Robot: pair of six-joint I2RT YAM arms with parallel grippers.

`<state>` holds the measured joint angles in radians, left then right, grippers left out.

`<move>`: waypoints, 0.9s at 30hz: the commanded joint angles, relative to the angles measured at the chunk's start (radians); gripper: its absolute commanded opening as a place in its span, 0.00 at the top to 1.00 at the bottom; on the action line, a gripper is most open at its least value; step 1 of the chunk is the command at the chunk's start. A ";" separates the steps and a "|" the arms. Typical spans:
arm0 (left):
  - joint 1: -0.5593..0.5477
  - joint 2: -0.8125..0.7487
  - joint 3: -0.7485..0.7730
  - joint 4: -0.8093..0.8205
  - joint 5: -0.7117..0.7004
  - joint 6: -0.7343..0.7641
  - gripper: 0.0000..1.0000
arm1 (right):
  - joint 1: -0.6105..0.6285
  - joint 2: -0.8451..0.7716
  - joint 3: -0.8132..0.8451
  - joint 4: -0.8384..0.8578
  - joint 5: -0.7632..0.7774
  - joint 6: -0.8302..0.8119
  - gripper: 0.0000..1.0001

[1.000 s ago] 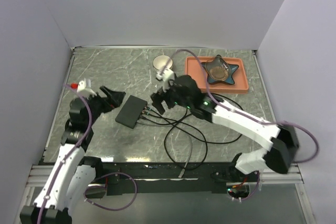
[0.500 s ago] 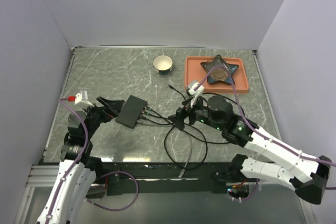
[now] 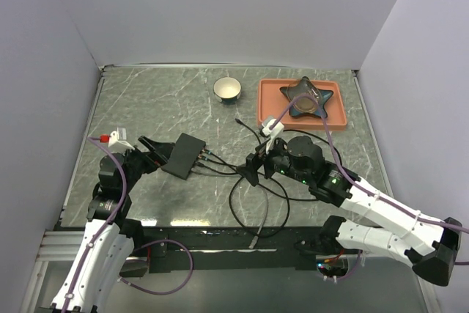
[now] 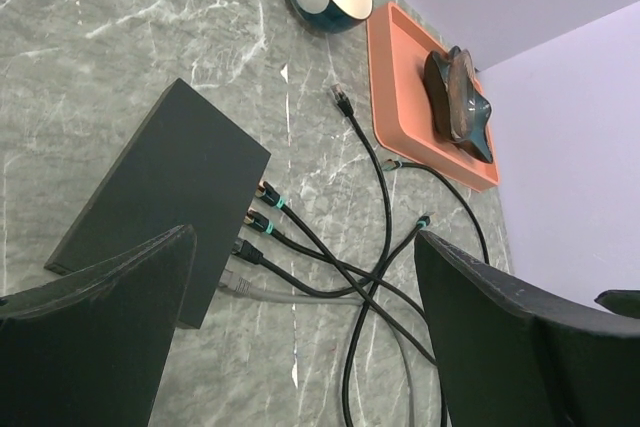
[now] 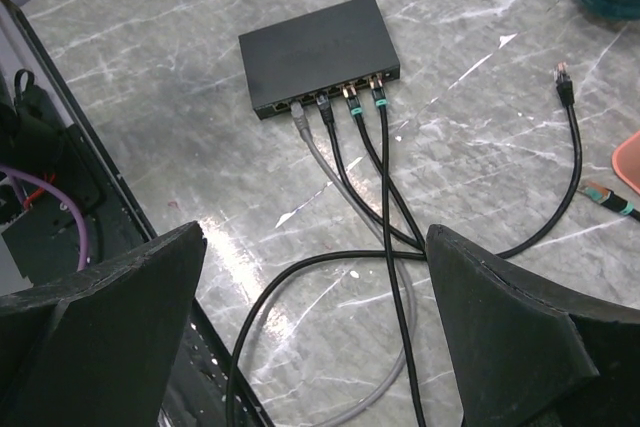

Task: Insert the plug into the switch port

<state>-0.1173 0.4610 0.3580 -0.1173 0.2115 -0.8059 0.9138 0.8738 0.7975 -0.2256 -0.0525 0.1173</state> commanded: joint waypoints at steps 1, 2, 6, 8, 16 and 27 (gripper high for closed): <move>-0.001 -0.022 0.009 0.030 0.000 0.013 0.04 | 0.007 0.011 0.042 0.020 0.014 0.028 0.01; -0.001 -0.024 0.012 0.027 -0.003 0.019 0.04 | 0.008 0.011 0.048 0.022 0.022 0.030 0.01; -0.001 -0.024 0.018 0.015 -0.011 0.031 0.04 | 0.005 -0.007 0.040 0.049 0.045 0.016 0.01; -0.001 -0.018 0.022 0.018 -0.014 0.039 0.04 | 0.005 -0.030 0.013 0.101 0.051 0.010 0.01; -0.001 0.007 0.050 0.070 0.014 0.080 0.04 | 0.008 -0.125 -0.104 0.264 0.026 -0.044 0.01; -0.001 0.174 0.200 0.097 -0.088 0.201 0.04 | 0.005 0.039 0.020 0.085 0.416 0.074 0.01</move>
<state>-0.1173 0.5518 0.4549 -0.0639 0.1921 -0.6712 0.9142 0.8333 0.7265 -0.0776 0.1497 0.1223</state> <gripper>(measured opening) 0.962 0.993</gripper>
